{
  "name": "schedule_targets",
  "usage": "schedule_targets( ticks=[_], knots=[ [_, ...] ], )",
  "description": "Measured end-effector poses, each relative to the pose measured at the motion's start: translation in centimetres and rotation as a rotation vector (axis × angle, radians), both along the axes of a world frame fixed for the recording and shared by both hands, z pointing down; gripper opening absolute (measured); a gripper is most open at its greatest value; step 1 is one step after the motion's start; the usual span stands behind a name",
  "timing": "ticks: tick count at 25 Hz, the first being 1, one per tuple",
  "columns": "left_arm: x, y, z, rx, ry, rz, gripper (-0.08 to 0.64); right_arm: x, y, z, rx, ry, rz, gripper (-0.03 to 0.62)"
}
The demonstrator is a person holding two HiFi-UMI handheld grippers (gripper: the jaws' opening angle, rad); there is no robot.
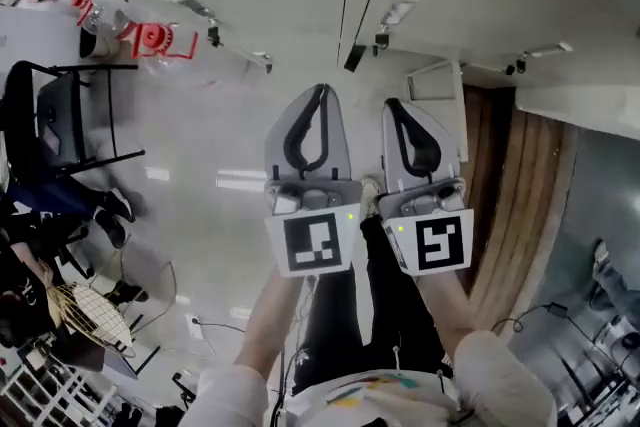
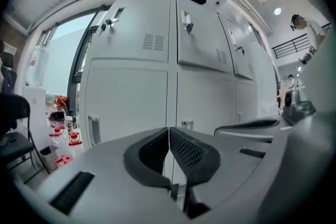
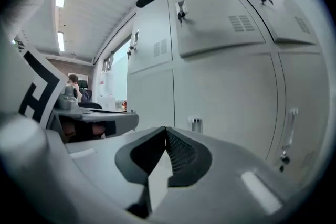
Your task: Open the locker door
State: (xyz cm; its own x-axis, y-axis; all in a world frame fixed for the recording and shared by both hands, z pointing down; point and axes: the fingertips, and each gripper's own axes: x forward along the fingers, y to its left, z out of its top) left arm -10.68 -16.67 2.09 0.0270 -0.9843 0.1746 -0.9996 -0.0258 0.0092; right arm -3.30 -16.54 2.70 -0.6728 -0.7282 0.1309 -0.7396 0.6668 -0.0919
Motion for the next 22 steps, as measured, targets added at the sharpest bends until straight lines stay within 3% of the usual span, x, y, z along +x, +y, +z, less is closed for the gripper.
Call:
schedule_targets(
  ticks=[2, 7, 10, 14, 22],
  knots=[
    [0.1, 0.5, -5.3, 0.003, 0.001, -0.014, 0.018, 0.5, 0.3, -5.2, -0.002, -0.014, 0.002, 0.005],
    [1.4, -0.4, -18.1, 0.089, -0.034, -0.029, 0.018, 3.3, -0.8, -18.6, 0.124, -0.039, 0.06, 0.005],
    [2.4, 2.0, -23.8, 0.064, -0.019, -0.014, 0.018, 5.3, 1.3, -25.4, 0.129, -0.031, 0.093, 0.005],
    [3.1, 3.3, -27.0, 0.068, 0.048, -0.009, 0.018, 6.9, 2.1, -29.3, 0.159, -0.059, 0.093, 0.005],
    [4.0, 4.0, -26.9, 0.042, 0.081, -0.004, 0.018, 8.7, 2.7, -30.7, 0.188, -0.069, 0.137, 0.005]
  ],
)
